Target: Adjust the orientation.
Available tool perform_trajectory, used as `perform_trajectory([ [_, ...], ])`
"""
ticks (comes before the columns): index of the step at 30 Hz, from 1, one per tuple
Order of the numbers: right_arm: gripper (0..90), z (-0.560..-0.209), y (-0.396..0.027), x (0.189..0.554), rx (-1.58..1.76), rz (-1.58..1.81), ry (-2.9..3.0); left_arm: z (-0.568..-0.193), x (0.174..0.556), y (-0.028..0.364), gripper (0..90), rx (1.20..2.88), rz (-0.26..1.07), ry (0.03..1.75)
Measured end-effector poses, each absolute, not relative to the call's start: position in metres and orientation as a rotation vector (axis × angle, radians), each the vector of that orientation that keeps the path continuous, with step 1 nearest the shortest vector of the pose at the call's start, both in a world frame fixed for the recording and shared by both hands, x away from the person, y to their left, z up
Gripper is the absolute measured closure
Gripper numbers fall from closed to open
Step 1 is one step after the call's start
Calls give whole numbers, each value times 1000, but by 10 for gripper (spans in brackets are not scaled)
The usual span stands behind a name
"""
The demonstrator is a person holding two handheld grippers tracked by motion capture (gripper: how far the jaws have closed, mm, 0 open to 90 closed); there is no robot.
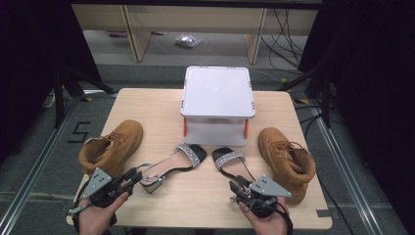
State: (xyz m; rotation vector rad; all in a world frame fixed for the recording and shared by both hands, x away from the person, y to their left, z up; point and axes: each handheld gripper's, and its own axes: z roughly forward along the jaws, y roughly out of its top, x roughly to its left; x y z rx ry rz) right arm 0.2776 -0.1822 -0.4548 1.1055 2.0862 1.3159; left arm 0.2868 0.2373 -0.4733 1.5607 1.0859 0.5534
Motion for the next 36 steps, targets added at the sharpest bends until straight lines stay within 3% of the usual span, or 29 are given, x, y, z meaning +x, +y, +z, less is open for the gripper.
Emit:
perform_trajectory([
  [4, 804, -454, -172, 283, 1091, 1296, 2133, -474, 291, 243, 890, 1595, 607, 1142],
  [9, 900, -456, -157, 291, 1070, 1279, 2194, -480, 297, 244, 895, 1654, 690, 1191],
  [28, 900, -469, -127, 298, 1037, 1229, 2311, -510, 314, 239, 891, 1795, 754, 1233],
  [36, 900, -469, -115, 302, 1016, 1220, 2334, -513, 321, 240, 896, 1828, 713, 1234],
])
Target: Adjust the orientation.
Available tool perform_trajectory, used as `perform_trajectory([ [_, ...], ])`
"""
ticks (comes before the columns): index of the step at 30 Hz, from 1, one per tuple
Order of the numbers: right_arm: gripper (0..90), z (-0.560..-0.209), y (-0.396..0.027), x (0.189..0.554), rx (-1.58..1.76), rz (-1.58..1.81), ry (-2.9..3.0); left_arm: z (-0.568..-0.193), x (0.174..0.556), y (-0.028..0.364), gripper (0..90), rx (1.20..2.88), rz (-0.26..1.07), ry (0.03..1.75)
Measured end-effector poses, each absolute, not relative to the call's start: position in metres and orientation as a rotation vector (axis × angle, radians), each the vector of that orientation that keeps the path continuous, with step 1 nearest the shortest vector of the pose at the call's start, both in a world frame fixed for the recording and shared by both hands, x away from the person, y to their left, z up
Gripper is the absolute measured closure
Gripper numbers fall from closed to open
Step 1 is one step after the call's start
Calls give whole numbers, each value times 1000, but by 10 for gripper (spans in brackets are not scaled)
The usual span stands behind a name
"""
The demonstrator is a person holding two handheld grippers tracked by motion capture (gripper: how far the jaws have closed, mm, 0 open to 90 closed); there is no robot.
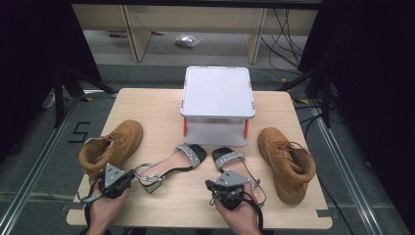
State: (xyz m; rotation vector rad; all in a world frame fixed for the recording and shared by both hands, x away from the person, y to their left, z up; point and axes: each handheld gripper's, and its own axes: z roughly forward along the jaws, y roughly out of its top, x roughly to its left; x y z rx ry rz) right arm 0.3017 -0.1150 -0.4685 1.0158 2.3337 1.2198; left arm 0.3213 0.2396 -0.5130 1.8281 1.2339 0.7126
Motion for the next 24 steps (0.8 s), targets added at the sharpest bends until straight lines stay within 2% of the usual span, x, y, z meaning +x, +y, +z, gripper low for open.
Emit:
perform_trajectory([
  [12, 900, -476, -102, 302, 1011, 1199, 2398, -513, 322, 233, 898, 1846, 640, 1177],
  [24, 900, -481, -102, 304, 989, 1179, 2413, -510, 307, 219, 899, 1893, 529, 1110],
])
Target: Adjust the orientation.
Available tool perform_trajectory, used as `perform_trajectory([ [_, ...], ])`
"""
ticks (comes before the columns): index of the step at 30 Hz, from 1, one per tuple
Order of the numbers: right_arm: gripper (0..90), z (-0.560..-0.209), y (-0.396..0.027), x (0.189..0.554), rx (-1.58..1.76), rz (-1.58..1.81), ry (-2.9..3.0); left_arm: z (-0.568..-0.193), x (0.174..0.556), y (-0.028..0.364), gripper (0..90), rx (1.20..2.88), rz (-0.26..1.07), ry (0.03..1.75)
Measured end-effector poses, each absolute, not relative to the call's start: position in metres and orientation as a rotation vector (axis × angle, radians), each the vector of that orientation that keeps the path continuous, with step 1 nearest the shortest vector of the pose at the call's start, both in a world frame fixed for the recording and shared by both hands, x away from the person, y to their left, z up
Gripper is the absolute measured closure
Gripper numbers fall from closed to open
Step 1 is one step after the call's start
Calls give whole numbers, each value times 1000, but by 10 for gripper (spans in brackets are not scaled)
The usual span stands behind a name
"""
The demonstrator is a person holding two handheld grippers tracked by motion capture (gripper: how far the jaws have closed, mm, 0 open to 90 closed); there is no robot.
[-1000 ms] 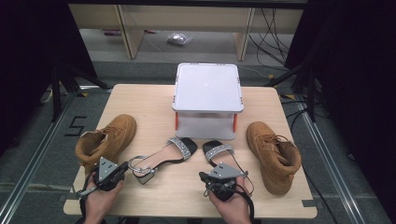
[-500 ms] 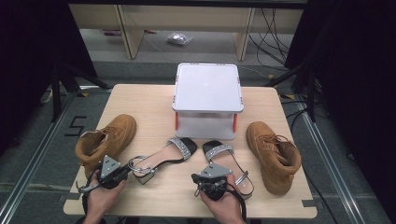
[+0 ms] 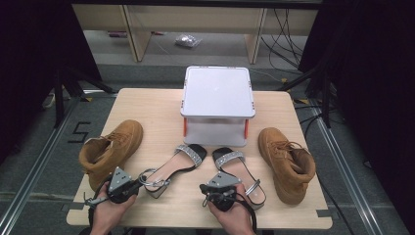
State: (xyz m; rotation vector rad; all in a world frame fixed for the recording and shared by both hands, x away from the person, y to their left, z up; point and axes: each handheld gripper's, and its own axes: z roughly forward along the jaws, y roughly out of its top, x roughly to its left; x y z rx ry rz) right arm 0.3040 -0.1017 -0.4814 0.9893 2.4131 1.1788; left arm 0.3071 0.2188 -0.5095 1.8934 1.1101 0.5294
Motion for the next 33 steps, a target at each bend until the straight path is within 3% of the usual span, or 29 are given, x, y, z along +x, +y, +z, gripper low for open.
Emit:
perform_trajectory([
  [22, 900, -489, -102, 302, 1026, 1157, 2431, -504, 284, 169, 898, 1968, 360, 927],
  [33, 859, -481, -109, 301, 1038, 1158, 2394, -501, 280, 172, 860, 1931, 314, 947],
])
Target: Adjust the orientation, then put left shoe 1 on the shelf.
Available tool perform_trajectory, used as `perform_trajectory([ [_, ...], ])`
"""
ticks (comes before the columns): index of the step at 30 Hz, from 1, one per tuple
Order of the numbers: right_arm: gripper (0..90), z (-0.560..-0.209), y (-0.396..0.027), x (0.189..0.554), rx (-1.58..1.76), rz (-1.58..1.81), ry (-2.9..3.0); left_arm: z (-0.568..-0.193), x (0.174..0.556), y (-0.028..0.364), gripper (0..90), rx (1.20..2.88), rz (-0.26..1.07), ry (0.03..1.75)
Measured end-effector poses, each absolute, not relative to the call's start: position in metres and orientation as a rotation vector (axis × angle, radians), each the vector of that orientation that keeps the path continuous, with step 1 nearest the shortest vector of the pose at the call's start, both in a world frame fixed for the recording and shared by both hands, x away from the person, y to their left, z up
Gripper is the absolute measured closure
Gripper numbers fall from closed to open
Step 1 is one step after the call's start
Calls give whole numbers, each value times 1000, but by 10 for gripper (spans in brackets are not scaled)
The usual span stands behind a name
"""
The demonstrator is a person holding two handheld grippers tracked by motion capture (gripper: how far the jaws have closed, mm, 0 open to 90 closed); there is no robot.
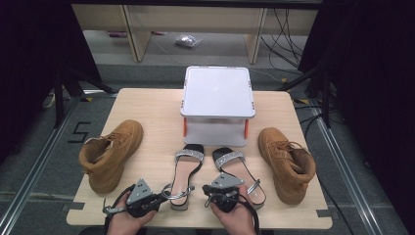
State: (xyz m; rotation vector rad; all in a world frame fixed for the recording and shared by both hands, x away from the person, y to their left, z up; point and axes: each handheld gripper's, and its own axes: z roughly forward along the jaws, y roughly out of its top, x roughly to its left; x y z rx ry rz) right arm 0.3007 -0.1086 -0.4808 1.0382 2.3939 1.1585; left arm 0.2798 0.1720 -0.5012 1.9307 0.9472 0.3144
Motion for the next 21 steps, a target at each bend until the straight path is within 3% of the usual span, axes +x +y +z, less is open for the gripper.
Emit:
perform_trajectory([
  [4, 809, -475, -112, 301, 1029, 1161, 2378, -492, 277, 186, 814, 1877, 341, 1005],
  [5, 775, -471, -115, 300, 1057, 1160, 2361, -487, 276, 193, 747, 1851, 371, 1026],
  [7, 763, -469, -117, 300, 1060, 1158, 2355, -483, 275, 196, 737, 1840, 389, 1036],
  [12, 682, -462, -128, 303, 1113, 1162, 2317, -466, 280, 201, 611, 1722, 396, 1064],
  [13, 661, -461, -133, 305, 1117, 1174, 2288, -464, 285, 198, 529, 1702, 399, 1076],
  [15, 647, -458, -136, 305, 1130, 1175, 2282, -464, 288, 195, 468, 1685, 388, 1078],
  [21, 636, -454, -143, 307, 1163, 1180, 2259, -457, 299, 184, 400, 1680, 371, 1077],
])
